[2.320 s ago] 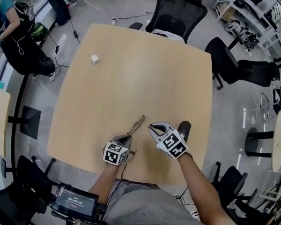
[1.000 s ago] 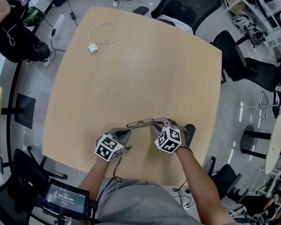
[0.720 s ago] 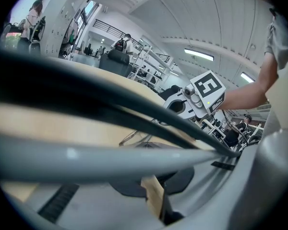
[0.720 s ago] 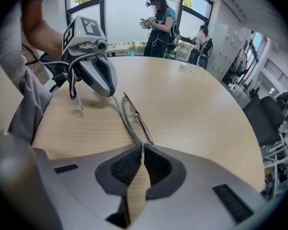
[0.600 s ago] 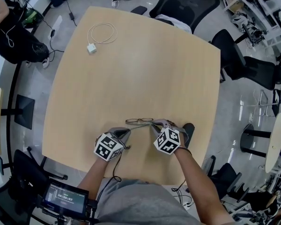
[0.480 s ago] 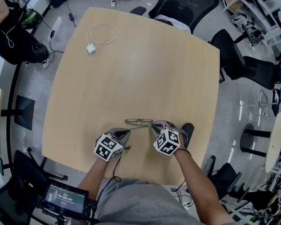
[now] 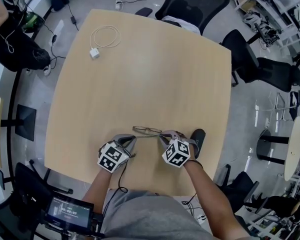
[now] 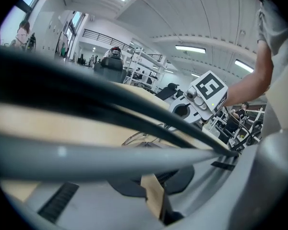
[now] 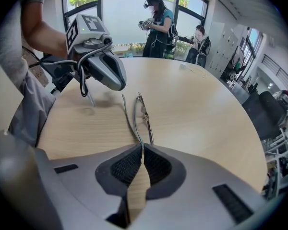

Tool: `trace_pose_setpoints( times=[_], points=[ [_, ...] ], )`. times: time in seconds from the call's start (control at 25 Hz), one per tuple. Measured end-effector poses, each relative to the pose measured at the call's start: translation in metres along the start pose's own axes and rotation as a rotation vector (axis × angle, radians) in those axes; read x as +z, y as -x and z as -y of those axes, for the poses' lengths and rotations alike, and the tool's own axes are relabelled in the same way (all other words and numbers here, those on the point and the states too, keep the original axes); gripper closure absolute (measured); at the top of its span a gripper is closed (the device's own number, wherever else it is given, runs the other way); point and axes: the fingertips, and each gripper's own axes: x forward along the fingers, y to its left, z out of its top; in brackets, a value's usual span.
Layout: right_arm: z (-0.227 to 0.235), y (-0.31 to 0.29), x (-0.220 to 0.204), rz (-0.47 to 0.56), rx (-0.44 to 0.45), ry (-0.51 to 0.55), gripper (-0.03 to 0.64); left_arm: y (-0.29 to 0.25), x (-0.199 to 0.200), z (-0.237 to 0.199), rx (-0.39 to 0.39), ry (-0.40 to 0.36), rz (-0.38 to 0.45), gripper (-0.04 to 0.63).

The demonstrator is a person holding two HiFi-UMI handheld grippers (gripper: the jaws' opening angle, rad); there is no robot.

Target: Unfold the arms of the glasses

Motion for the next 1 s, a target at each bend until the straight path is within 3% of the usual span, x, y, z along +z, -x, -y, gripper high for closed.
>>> trace_pose_setpoints(
  times=[0.36, 1.0],
  points=[
    [-0.003, -0.001, 0.003, -0.003, -0.005, -0.007, 0.594, -0.01, -0.02, -0.004, -0.083, -0.173, -0.097, 0.587],
    [-0.007, 0.0, 0.002, -0.016, -0.015, -0.055, 0.594, -0.015, -0.033, 0.011, -0.105, -0.147, -0.105, 0.588]
  ],
)
